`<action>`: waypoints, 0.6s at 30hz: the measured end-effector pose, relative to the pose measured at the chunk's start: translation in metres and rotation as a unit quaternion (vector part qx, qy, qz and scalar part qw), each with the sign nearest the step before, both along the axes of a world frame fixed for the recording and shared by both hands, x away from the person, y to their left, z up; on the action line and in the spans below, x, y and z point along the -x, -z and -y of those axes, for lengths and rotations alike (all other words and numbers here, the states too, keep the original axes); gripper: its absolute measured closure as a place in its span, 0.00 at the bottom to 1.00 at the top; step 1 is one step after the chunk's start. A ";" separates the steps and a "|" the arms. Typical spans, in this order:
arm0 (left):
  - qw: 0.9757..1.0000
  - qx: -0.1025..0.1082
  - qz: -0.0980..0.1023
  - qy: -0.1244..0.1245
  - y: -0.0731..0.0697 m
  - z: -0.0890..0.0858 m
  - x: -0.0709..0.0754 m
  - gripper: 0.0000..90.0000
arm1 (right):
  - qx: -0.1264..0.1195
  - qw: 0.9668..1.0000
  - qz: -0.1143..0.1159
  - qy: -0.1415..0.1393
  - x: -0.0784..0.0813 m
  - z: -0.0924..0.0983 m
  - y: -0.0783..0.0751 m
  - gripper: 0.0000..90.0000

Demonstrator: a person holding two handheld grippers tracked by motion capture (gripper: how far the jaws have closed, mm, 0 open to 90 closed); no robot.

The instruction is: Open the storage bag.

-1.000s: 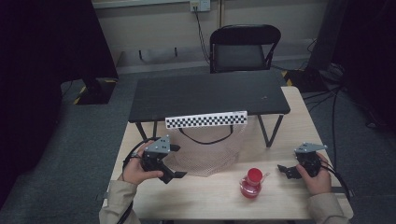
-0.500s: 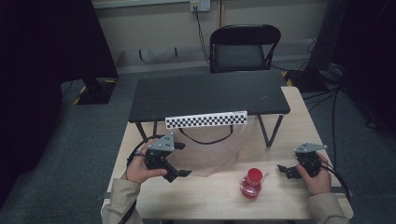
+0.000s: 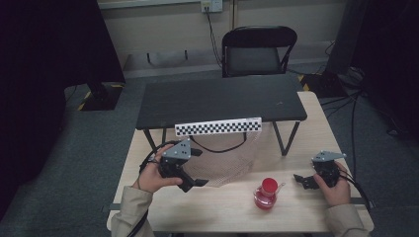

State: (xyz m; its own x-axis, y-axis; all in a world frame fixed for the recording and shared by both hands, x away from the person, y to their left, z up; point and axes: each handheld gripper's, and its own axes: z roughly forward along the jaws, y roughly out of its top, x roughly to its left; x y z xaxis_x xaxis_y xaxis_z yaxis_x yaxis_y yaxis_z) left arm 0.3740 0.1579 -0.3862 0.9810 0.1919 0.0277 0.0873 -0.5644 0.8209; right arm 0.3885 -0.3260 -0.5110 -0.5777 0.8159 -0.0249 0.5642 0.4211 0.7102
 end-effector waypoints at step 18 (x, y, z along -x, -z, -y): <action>0.999 0.005 0.034 -0.001 -0.004 0.017 -0.003 0.03 | 0.000 1.000 0.000 0.000 0.000 0.000 0.000 0.00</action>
